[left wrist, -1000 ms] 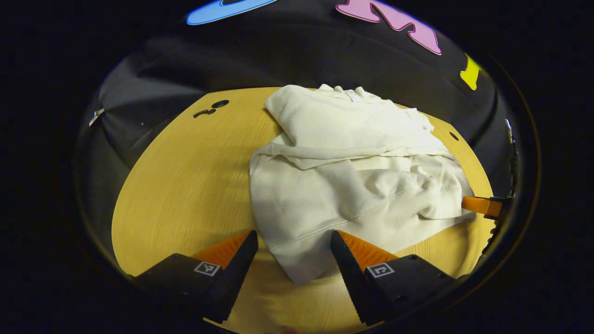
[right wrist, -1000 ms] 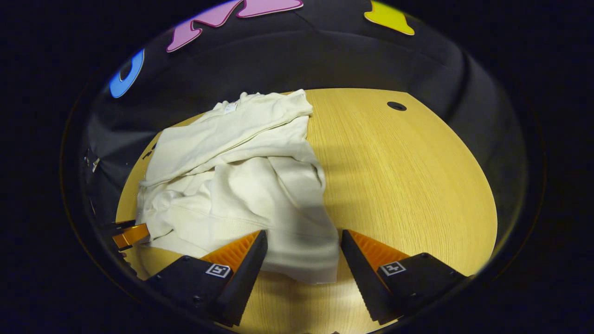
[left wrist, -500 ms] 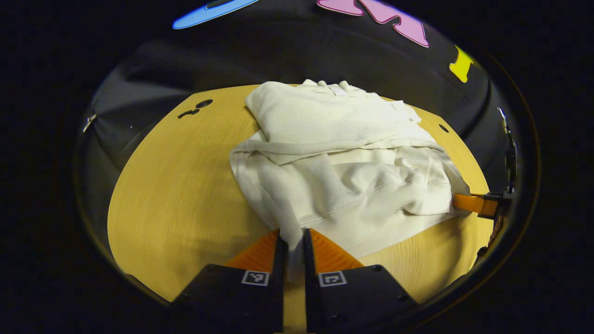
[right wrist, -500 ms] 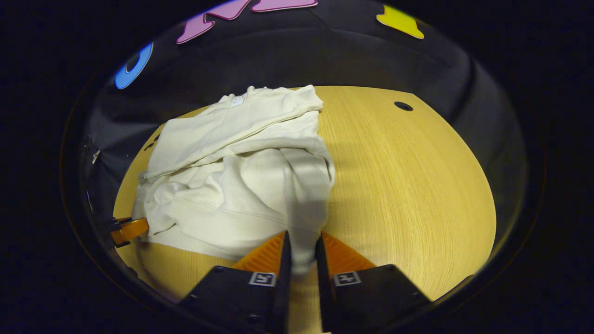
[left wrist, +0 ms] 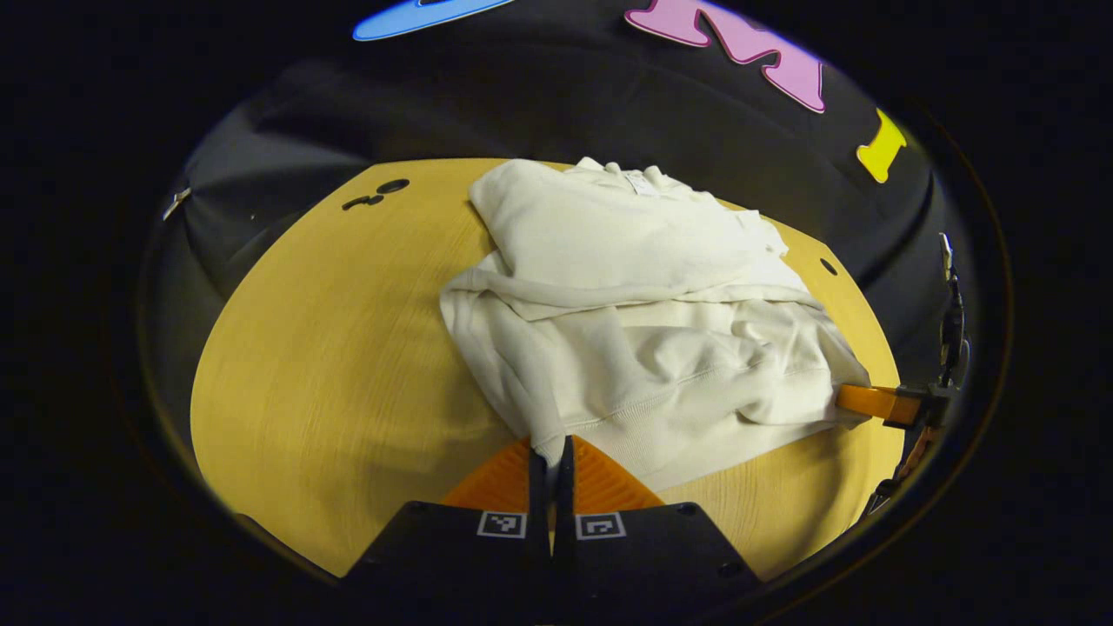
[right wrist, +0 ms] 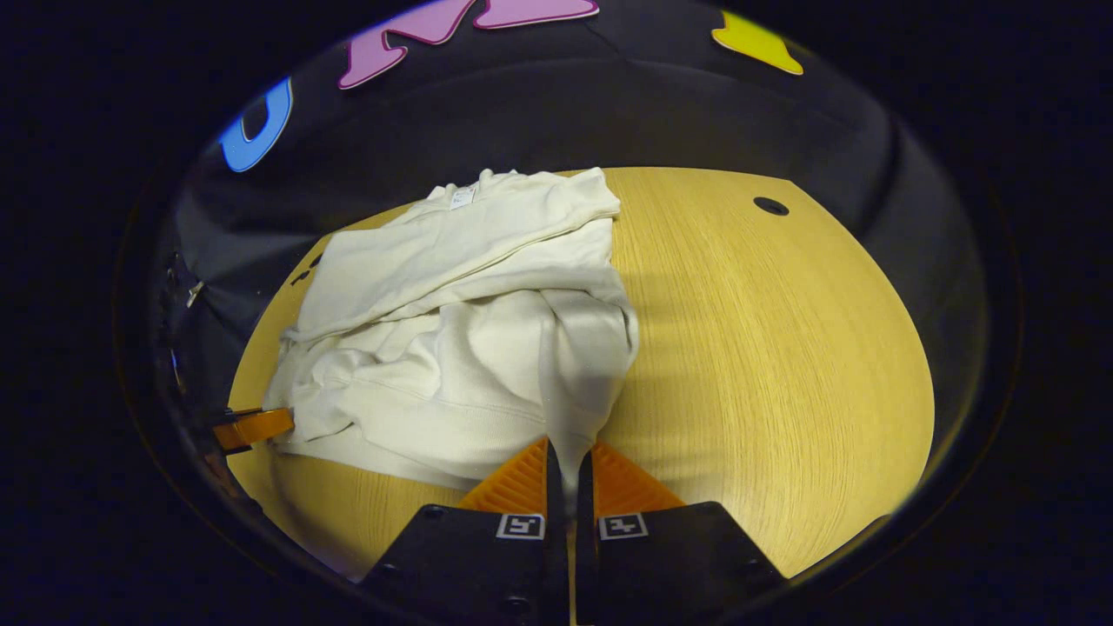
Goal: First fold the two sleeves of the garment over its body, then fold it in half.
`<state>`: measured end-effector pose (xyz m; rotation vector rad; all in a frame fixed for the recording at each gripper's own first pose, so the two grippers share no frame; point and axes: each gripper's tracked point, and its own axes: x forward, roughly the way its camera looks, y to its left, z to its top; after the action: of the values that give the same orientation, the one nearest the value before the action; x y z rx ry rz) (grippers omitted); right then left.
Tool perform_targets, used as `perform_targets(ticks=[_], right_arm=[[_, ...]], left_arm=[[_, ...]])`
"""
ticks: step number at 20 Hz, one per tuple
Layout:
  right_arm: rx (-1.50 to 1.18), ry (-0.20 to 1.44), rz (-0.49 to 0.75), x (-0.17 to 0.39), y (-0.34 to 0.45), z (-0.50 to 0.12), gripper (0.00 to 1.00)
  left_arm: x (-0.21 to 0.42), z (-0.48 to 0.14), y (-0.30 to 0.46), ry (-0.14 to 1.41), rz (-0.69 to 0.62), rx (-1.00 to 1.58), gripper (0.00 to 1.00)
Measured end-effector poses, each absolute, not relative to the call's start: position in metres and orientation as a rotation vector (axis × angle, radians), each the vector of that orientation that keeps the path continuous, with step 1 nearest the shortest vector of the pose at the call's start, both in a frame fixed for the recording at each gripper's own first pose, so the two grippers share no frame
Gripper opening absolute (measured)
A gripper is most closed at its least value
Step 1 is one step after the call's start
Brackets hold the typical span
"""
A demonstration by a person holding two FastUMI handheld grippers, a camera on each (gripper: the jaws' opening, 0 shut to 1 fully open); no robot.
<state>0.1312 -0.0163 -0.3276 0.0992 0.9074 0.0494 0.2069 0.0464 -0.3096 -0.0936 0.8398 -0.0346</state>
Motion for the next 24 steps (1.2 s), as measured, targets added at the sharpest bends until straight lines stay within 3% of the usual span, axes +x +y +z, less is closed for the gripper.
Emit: perform_targets(ticks=[10, 24], right_arm=[[0.14, 0.749, 0.13, 0.194, 0.003, -0.25, 0.08], [0.123, 0.496, 0.173, 0.372, 0.028, -0.177, 0.07]], left_arm=[[0.233, -0.23, 0.043, 0.708, -0.048, -0.148, 0.06], [0.406, -0.12, 0.051, 0.448, -0.078, -0.139, 0.06]])
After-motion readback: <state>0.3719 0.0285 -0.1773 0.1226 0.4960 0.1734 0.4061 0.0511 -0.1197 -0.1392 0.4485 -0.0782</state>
